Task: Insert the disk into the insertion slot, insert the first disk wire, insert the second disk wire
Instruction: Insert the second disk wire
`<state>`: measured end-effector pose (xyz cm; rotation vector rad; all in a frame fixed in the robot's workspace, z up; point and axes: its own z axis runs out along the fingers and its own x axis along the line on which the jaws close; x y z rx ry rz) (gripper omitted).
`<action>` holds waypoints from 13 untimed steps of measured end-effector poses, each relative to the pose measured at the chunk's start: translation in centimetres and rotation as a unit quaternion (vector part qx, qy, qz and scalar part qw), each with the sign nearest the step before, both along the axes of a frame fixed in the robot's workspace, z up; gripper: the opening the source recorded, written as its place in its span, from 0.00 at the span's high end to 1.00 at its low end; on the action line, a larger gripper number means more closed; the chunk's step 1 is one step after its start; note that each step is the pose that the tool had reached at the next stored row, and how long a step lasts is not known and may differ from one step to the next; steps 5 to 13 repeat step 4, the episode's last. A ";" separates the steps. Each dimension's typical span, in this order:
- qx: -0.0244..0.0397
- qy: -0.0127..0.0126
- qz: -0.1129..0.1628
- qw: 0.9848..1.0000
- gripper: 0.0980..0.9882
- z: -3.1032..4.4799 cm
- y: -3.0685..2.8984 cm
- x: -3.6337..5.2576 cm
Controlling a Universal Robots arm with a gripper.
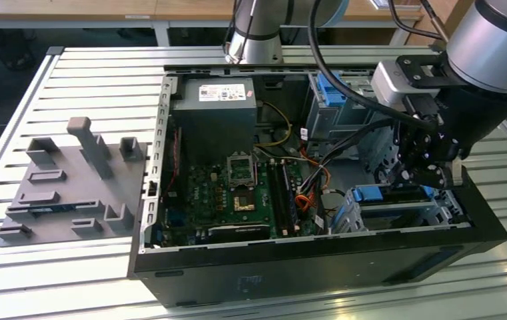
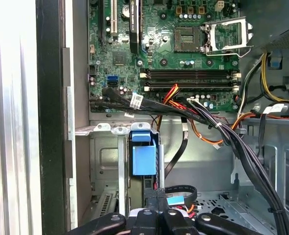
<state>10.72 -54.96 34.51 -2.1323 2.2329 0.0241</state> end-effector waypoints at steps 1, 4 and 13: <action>0.000 0.000 0.000 1.000 0.99 0.00 0.00 0.00; 0.000 0.000 0.000 1.000 0.99 0.01 0.00 0.00; 0.000 0.000 0.000 1.000 0.99 0.01 0.00 0.00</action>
